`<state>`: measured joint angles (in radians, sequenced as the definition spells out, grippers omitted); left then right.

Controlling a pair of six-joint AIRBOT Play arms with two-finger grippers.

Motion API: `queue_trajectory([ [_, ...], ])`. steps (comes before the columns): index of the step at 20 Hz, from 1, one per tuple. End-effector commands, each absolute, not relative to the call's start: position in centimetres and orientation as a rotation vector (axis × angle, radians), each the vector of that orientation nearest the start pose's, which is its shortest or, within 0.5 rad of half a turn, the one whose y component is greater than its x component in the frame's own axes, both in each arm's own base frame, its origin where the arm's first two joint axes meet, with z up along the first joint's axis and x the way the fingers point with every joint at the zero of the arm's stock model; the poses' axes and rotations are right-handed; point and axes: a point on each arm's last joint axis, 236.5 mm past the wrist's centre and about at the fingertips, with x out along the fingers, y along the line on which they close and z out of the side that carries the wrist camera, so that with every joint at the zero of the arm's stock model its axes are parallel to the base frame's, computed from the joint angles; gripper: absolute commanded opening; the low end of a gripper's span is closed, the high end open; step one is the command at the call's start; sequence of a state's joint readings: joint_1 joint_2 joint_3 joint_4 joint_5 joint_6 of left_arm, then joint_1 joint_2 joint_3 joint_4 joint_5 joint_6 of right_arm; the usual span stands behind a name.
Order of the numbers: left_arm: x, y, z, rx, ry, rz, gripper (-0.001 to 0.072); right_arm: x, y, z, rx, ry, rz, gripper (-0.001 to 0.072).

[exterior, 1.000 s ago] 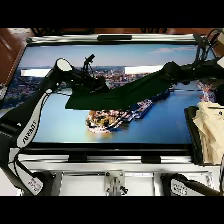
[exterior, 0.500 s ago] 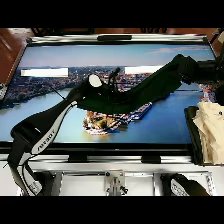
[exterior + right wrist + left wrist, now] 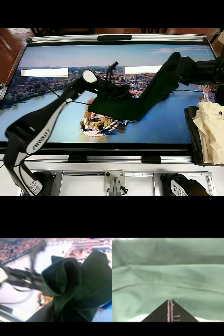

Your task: Fold the shirts.

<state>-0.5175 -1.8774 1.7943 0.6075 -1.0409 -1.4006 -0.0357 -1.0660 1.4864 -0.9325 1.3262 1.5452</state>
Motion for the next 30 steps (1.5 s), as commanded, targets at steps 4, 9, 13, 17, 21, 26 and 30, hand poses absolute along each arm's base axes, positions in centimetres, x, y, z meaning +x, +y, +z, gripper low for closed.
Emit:
queue_trajectory([
  [4, 47.3, -23.8, 19.5, -0.365, 0.851, -0.754, 0.0028, 42.0, 21.7, 18.5, 0.401, 0.885, 0.569, 0.0061],
  [9, 46.7, -9.3, 25.3, -0.369, 0.736, -0.511, 0.0029, 43.4, 31.3, 10.5, 0.455, 0.999, 0.652, 0.0061],
  [13, 44.6, -4.3, 24.7, -0.390, 0.802, -0.439, 0.0029, 43.4, 35.8, 3.1, 0.496, 1.109, 0.619, 0.0065],
  [17, 43.9, -5.1, 24.5, -0.380, 0.827, -0.463, 0.0029, 44.3, 37.5, -0.2, 0.580, 1.127, 0.557, 0.0632],
  [21, 43.6, -7.2, 24.5, -0.348, 0.834, -0.512, 0.0029, 44.9, 33.2, 2.3, 0.486, 1.110, 0.539, 0.0632],
  [26, 43.5, -7.8, 24.4, -0.330, 0.833, -0.531, 0.0029, 41.6, 13.3, 2.1, 0.114, 1.356, 0.216, 0.0631],
  [30, 43.6, -7.8, 24.4, -0.331, 0.835, -0.530, 0.0029, 37.5, 7.8, -1.7, 0.306, 1.570, 0.159, 0.0632],
])
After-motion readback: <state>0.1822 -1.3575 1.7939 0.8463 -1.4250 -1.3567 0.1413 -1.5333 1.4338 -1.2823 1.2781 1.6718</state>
